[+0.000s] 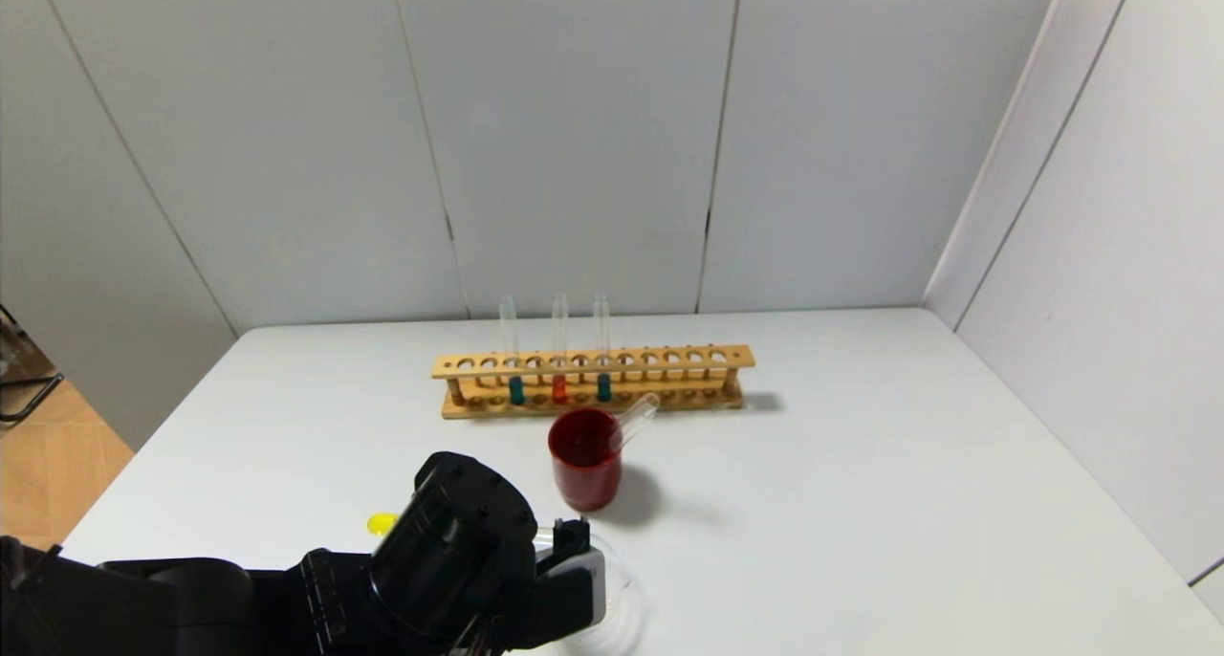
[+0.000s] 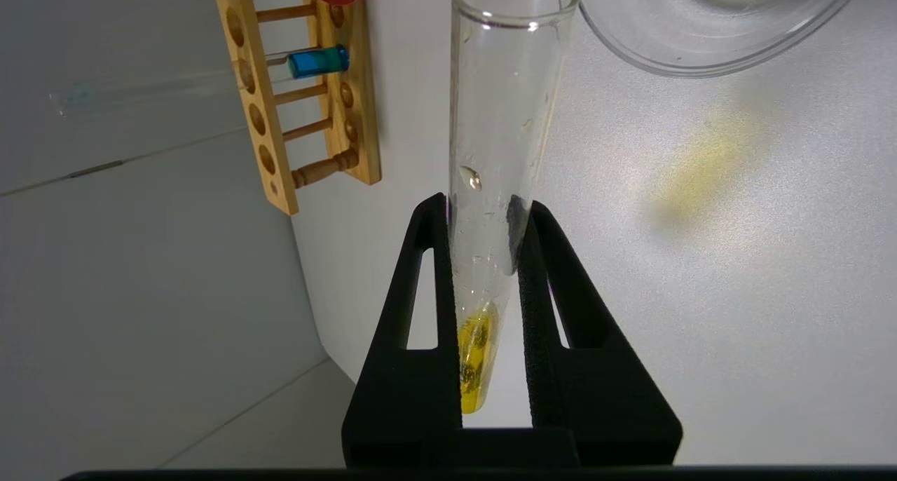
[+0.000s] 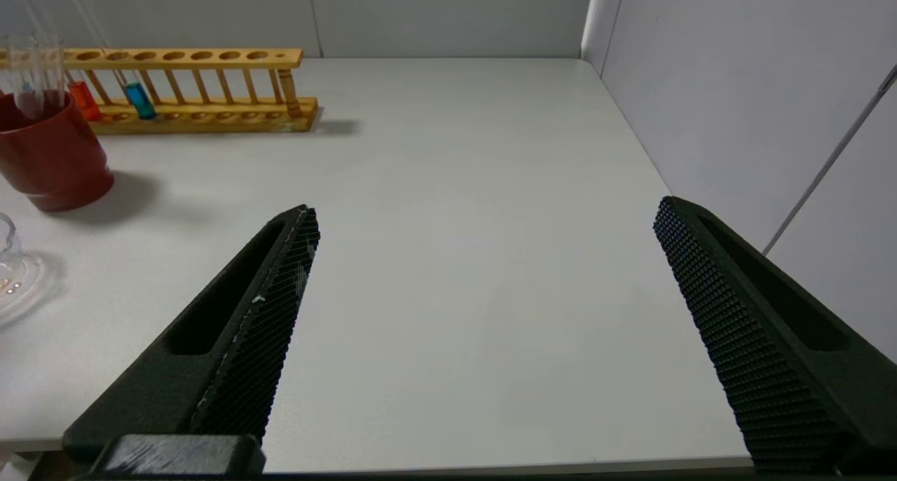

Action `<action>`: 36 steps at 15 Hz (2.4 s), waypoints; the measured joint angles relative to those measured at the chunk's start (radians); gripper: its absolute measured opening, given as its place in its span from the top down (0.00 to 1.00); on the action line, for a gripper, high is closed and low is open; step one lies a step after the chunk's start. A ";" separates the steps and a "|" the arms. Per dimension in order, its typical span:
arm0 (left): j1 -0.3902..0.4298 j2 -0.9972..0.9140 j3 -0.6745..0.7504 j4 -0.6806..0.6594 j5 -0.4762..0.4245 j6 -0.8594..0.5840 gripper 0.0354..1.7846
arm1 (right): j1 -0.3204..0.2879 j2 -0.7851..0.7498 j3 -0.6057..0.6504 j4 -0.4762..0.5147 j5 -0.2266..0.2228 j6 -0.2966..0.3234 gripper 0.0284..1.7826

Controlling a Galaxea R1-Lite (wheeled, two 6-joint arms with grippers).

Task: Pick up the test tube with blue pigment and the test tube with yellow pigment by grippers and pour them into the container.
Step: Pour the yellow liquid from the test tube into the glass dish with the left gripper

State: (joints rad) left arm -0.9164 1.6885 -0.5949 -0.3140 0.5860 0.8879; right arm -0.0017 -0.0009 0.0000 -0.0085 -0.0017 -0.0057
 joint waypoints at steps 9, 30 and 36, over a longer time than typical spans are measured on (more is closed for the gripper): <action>0.011 0.059 -0.041 -0.014 0.031 0.040 0.85 | 0.000 0.000 0.000 0.000 0.000 0.000 0.02; 0.056 0.076 -0.040 -0.003 0.031 0.307 0.85 | 0.000 0.000 0.000 0.000 0.000 0.000 0.02; 0.056 0.120 -0.044 -0.013 0.037 0.292 0.85 | 0.000 0.000 0.000 0.000 0.000 0.000 0.02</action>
State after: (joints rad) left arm -0.8600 1.8083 -0.6394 -0.3274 0.6226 1.1800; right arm -0.0017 -0.0009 0.0000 -0.0089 -0.0017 -0.0057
